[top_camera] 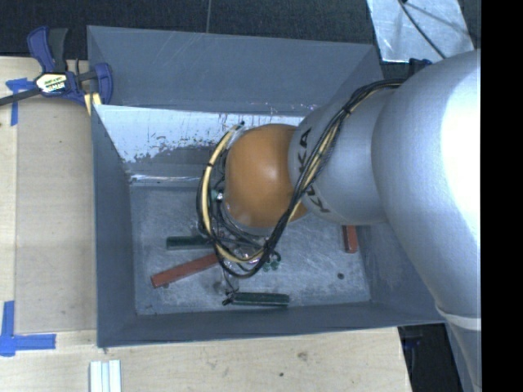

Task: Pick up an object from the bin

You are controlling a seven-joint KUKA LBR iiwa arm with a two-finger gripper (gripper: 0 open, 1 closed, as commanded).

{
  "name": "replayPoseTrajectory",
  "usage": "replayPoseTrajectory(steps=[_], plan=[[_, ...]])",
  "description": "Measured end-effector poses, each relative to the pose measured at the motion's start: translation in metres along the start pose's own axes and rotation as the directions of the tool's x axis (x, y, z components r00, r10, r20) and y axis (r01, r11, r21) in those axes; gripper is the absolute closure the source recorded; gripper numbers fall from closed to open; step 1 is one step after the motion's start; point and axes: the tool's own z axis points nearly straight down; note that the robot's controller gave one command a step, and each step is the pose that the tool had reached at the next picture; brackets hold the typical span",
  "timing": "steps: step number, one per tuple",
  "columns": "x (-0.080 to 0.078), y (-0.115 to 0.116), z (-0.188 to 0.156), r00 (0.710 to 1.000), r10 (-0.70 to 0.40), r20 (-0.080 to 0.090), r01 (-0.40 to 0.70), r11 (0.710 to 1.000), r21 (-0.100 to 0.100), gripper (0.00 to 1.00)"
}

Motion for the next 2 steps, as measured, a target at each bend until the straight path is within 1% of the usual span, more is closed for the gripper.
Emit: replayPoseTrajectory(steps=[1, 2], plan=[[-0.001, -0.001, -0.001, 1.000, 0.002, 0.002, -0.002, 1.000, 0.002, 1.00], [-0.022, 0.001, -0.186, 0.975, -0.222, 0.013, 0.222, 0.975, 0.005, 1.00]])
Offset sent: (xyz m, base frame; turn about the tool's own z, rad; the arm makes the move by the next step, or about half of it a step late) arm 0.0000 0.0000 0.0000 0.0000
